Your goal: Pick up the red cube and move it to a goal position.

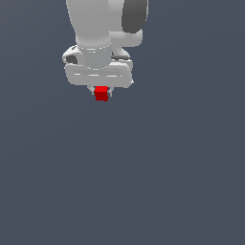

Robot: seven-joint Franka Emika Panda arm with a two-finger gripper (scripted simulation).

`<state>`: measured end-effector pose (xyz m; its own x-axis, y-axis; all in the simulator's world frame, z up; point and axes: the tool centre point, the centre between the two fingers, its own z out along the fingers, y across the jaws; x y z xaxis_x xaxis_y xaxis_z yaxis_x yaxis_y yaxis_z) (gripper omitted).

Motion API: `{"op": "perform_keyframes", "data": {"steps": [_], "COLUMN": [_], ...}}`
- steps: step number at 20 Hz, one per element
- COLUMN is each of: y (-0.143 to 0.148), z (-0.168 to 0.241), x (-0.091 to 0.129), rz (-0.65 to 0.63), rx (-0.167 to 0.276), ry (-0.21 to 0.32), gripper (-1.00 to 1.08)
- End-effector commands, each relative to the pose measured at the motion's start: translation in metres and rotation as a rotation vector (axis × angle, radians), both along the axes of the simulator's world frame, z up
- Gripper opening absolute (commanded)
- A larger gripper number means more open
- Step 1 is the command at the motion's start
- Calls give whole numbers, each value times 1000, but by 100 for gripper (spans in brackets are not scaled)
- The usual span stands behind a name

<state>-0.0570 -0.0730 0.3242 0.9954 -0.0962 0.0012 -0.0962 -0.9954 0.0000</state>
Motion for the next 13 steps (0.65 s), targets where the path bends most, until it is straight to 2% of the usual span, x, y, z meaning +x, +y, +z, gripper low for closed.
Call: {"op": "perform_keyframes", "data": {"steps": [1, 7, 13], "y": [-2, -5, -6], "z": [19, 47, 56], "x": [-1, 0, 1], "rz": [0, 0, 0], "rx": [0, 0, 0], "ry": [1, 1, 1], "gripper": [-100, -100, -100]}}
